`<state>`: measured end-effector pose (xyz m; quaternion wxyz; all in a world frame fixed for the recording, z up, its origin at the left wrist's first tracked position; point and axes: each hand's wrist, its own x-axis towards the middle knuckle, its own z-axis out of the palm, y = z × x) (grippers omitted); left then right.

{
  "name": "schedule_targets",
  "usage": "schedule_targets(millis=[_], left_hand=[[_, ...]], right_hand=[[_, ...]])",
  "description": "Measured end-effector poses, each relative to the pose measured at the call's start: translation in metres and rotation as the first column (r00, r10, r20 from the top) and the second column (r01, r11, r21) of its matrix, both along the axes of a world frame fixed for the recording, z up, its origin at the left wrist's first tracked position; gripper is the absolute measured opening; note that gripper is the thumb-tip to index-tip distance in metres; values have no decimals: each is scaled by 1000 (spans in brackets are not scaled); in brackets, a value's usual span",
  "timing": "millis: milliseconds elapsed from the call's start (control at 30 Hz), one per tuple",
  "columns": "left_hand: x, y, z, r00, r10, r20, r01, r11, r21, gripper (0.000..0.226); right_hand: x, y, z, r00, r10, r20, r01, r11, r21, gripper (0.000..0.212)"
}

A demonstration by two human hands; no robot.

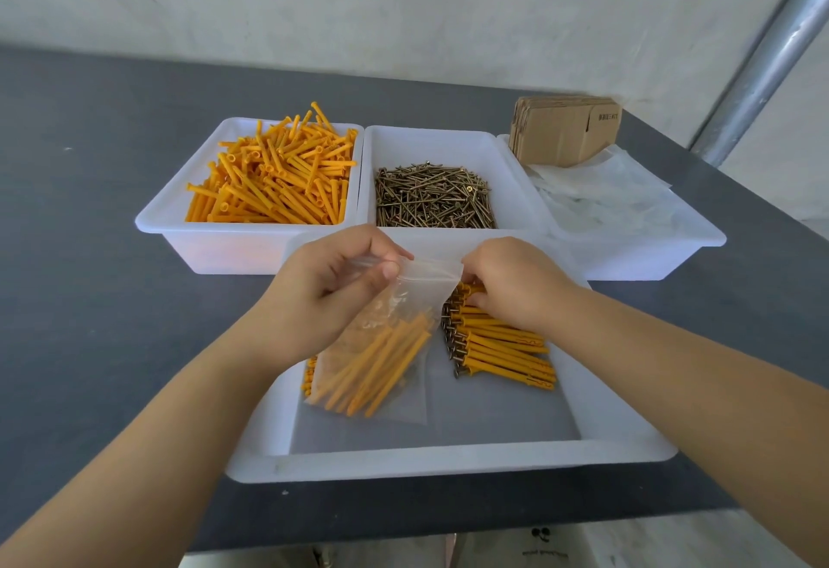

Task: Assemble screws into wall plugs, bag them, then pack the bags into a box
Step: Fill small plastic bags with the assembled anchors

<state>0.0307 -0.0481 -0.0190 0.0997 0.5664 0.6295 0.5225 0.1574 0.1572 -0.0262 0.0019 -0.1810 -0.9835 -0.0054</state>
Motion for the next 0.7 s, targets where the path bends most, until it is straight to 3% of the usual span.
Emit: schedule_targets(millis=[333, 400, 433, 533, 600, 700], left_hand=[[1, 0, 0, 1000, -5, 2, 6, 1000, -25, 14], [2, 0, 1, 1000, -12, 10, 12, 999, -34, 13], [2, -1, 1, 1000, -13, 8, 13, 999, -40, 13], [4, -1, 2, 1000, -22, 21, 23, 999, -47, 14], [6, -1, 3, 998, -31, 55, 33, 999, -36, 12], [5, 0, 3, 998, -52, 34, 53, 998, -37, 11]], right_hand=[[11, 8, 28, 992, -6, -125, 9, 1000, 22, 9], [13, 12, 46, 949, -69, -306, 39, 994, -103, 7], [15, 13, 57, 900, -134, -415, 30, 969, -246, 5], [19, 9, 88, 759, -341, -556, -189, 700, -688, 8], [16, 3, 97, 765, -363, -532, -317, 507, -801, 6], [3, -8, 93, 828, -329, -454, -330, 370, -869, 4]])
